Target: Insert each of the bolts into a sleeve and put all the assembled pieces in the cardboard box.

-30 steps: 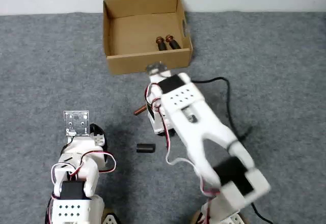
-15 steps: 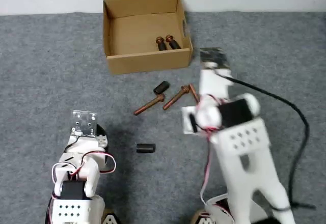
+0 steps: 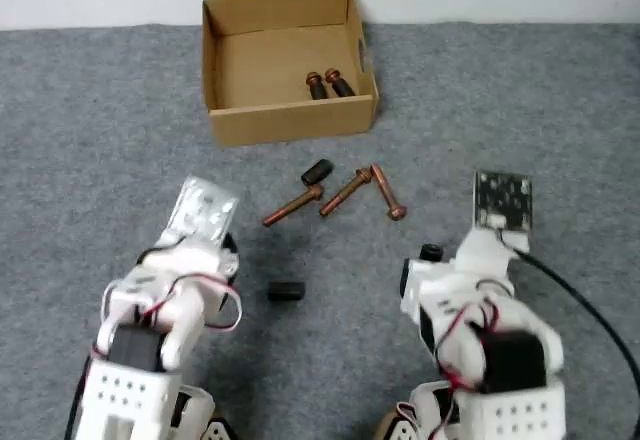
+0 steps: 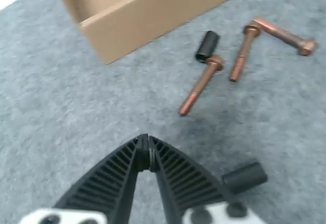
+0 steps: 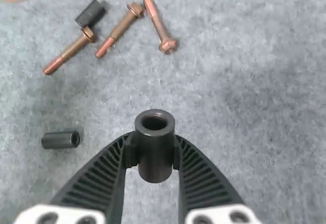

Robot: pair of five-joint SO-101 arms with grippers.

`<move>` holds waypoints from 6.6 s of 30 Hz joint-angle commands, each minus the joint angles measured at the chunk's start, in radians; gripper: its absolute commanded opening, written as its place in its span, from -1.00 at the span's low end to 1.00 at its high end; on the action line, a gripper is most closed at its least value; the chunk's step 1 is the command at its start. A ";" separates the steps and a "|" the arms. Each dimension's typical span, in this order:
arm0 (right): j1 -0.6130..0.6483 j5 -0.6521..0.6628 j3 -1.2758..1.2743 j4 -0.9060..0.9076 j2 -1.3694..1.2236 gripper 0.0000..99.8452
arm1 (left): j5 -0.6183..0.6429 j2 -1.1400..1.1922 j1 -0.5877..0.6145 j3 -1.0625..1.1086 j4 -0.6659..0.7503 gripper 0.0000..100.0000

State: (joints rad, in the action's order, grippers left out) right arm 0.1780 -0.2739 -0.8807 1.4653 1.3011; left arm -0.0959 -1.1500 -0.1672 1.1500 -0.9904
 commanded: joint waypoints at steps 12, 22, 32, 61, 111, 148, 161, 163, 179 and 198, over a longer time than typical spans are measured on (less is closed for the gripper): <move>-0.058 -0.048 -0.230 -0.021 0.315 -0.98 | -0.158 0.876 -0.118 -0.602 -0.012 -0.85; -0.079 -0.052 -0.253 -0.019 0.352 -0.98 | -0.318 1.415 -0.118 -1.194 -0.296 -0.70; -0.073 -0.052 -0.255 -0.019 0.355 -0.98 | -0.364 1.947 -0.117 -1.920 -0.609 -0.70; -0.071 -0.054 -0.264 -0.019 0.355 -0.98 | -0.121 2.070 -0.164 -2.419 -0.767 -0.99; 0.585 0.259 -0.267 -0.371 0.348 -0.98 | 0.601 -0.503 -0.279 -0.064 0.161 -0.99; 0.644 0.440 -0.272 -0.437 0.346 -0.98 | 0.709 -0.506 -0.365 -0.062 0.149 -0.99; 0.641 0.453 -0.250 -0.437 0.348 -0.98 | 0.707 -0.506 -0.485 0.002 0.077 -0.99; 0.641 0.453 -0.250 -0.437 0.348 -0.98 | 0.704 -0.506 -0.500 0.002 0.046 -0.99; 0.639 0.451 -0.252 -0.437 0.348 -0.98 | 0.479 -0.500 -0.499 -0.007 -0.187 -0.56; 0.420 0.394 -0.252 -0.427 0.344 -0.98 | 0.334 -0.506 -0.135 -0.133 -0.178 -0.98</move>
State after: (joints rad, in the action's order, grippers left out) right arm 0.6920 0.1634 -1.1676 1.0556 1.6448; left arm 0.2601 -1.6563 -0.3514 1.0226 -1.1745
